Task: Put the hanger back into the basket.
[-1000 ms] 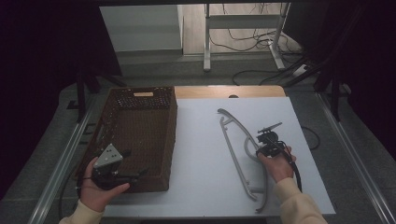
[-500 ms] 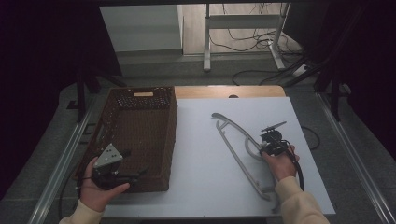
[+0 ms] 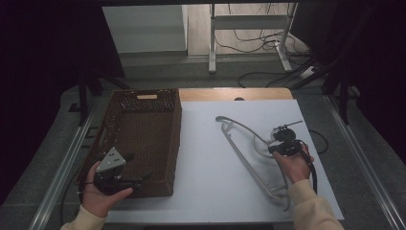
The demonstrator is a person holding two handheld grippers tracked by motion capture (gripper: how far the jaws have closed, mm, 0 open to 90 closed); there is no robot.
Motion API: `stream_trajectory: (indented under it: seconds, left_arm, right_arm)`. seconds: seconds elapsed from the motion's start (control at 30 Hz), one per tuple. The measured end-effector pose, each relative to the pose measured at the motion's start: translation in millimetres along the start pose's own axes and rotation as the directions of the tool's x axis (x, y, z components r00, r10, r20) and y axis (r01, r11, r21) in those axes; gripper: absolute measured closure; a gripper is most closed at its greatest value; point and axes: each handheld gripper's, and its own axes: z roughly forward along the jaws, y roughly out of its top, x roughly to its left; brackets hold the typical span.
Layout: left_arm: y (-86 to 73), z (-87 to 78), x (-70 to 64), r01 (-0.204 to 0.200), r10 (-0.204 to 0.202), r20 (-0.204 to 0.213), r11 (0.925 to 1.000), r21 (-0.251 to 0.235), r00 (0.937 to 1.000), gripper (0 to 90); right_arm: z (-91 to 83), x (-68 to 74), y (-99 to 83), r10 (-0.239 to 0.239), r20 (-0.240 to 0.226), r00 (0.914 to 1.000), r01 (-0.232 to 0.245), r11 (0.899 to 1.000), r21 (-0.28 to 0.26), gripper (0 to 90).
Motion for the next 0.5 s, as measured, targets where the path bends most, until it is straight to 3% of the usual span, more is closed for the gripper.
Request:
stream_trajectory:
  seconds: [0.27,0.5]
  left_arm:
    - [-0.4,-0.2,0.9,0.000,0.000,-0.002,1.0000,0.001,1.0000,14.2]
    - [-0.7,0.2,1.2,0.001,-0.001,-0.002,1.0000,0.001,1.0000,14.3]
  right_arm:
    - [-15.7,-10.4,0.9,0.036,-0.087,0.9955,-0.042,0.997,-0.068,83.0]
    - [-18.1,-14.3,0.7,0.052,-0.138,0.9890,-0.063,0.995,-0.075,83.0]
